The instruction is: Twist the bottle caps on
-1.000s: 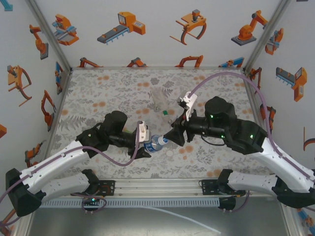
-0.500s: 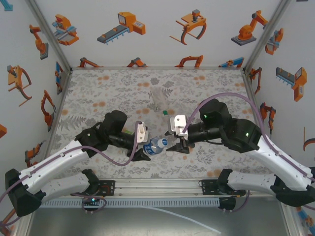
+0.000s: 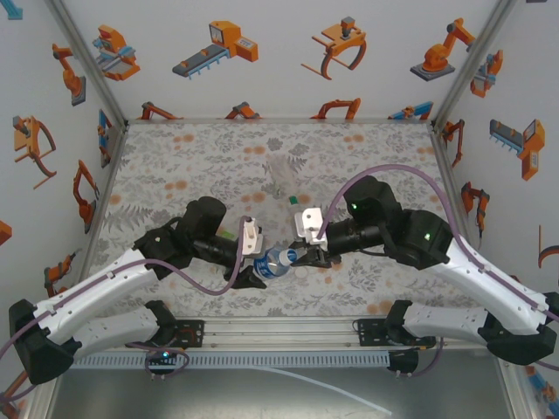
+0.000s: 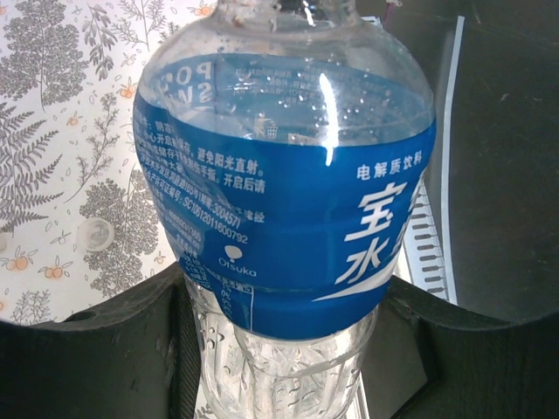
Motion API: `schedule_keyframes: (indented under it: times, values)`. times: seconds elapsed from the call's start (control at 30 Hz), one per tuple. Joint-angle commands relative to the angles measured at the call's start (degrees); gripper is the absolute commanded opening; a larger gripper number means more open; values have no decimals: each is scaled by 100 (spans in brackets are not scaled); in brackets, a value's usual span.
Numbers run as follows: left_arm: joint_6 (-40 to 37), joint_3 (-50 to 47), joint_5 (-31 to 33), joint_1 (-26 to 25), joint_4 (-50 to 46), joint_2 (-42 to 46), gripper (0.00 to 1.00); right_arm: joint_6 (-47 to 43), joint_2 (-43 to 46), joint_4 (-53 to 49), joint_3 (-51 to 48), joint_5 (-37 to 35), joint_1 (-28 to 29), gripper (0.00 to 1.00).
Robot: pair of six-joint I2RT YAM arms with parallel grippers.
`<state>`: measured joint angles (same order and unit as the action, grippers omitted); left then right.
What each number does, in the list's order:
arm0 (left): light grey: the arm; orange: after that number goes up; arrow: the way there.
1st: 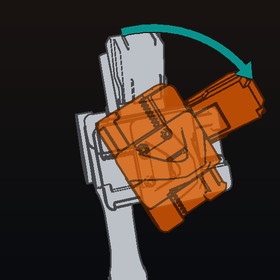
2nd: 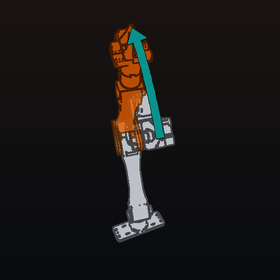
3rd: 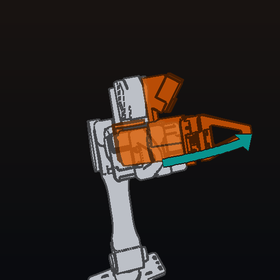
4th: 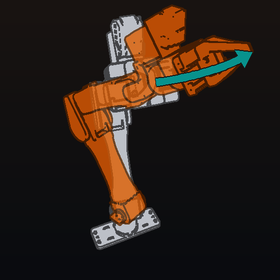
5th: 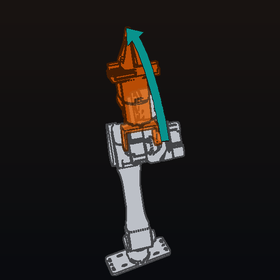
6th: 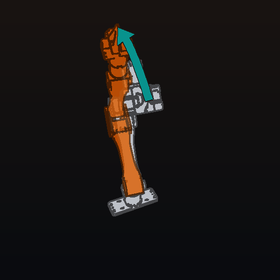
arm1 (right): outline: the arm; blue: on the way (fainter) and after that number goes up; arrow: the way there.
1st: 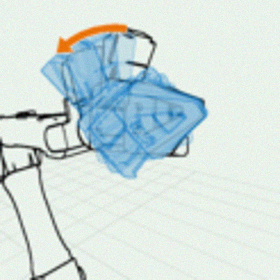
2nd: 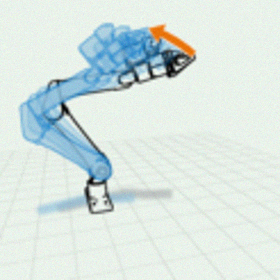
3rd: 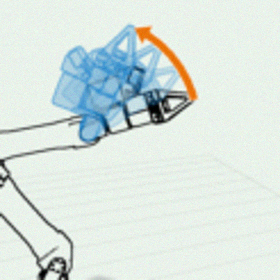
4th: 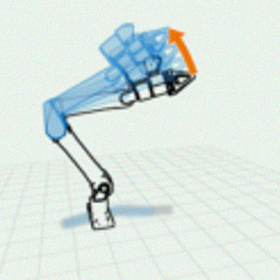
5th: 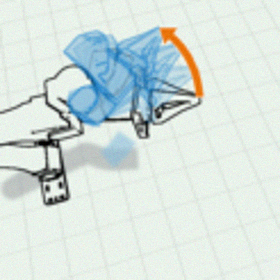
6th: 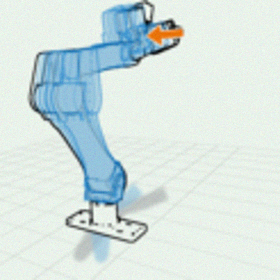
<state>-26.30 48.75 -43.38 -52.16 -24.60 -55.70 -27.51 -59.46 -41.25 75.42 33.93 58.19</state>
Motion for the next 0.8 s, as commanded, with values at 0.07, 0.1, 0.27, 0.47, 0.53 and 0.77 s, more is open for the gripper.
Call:
schedule_keyframes:
  times: [0.07, 0.1, 0.27, 0.47, 0.53, 0.77]
  values:
    - [-81, 231, -117, -22, -27, -11, 0, 189, -56, 163, -44, 258, 15, 21]
    - [-75, 231, -76, -22, -27, -19, 0, 336, -70, 187, -49, 263, 16, 16]
    - [-36, 231, 296, -22, 6, -10, 0, 2644, 21, 1134, -545, -493, 18, 0]
    - [-80, 163, 563, -23, 128, -74, 0, 6527, -39, 1275, -787, -2390, 23, 0]
    - [-89, 152, 716, -22, 152, -113, 0, 7903, -175, 649, -583, -3119, 19, 0]
    - [-267, 143, 928, -22, 164, -194, 0, 9967, -398, 390, -656, -3407, -41, 0]
